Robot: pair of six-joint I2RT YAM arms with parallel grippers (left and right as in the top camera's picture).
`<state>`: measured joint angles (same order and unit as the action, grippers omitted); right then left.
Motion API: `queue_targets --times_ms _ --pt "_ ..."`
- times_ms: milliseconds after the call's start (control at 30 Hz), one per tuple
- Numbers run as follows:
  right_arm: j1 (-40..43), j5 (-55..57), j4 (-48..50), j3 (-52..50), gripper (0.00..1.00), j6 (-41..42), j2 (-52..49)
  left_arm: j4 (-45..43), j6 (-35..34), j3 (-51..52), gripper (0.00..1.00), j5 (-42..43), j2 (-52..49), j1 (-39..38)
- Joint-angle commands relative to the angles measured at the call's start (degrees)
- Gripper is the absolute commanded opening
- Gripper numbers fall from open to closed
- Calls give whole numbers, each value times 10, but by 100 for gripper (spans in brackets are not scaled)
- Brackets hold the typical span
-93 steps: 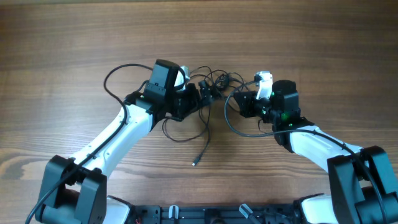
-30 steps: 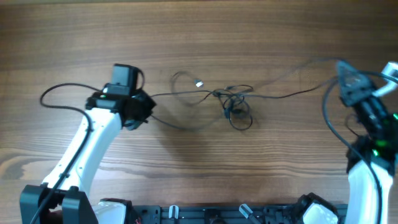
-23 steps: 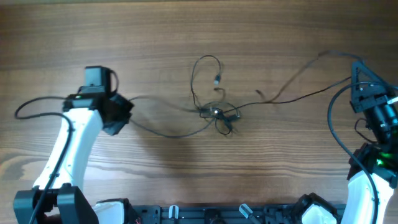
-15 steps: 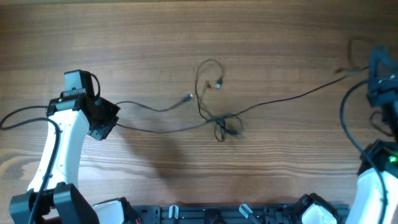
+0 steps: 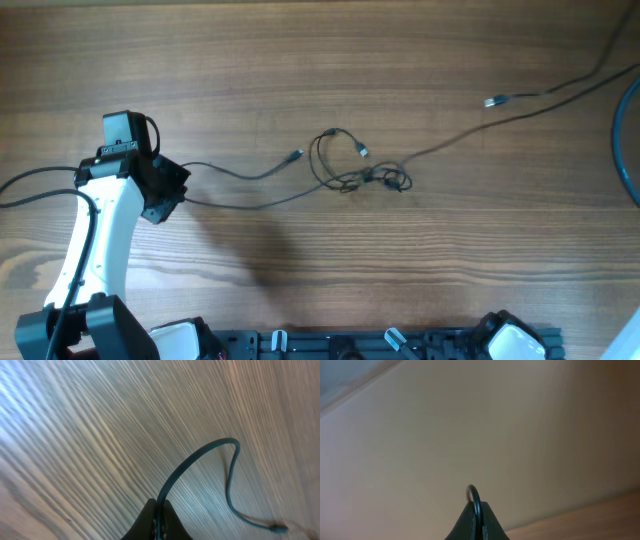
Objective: Untangle cables
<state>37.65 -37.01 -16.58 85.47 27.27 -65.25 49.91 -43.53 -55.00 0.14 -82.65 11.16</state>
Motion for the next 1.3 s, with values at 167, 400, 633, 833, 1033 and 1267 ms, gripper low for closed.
queue_targets --times_ms 167,400,633,833,1033,1267 --pt "-3 337 -66 88 5 -136 -94 -4 -11 24 4 -145 3 47" --pt "-3 548 -56 88 5 -221 -154 -10 -21 37 4 -145 -1 95" --pt "-3 453 -24 88 5 -292 -213 -16 -20 37 4 -41 -2 89" --pt "21 541 -43 87 4 -301 -283 -78 -19 37 4 65 -2 31" --pt "73 541 -66 86 5 -289 -357 -140 -19 37 4 64 -2 -60" --pt "120 492 -89 86 5 -286 -463 -178 -19 37 4 37 -2 -140"
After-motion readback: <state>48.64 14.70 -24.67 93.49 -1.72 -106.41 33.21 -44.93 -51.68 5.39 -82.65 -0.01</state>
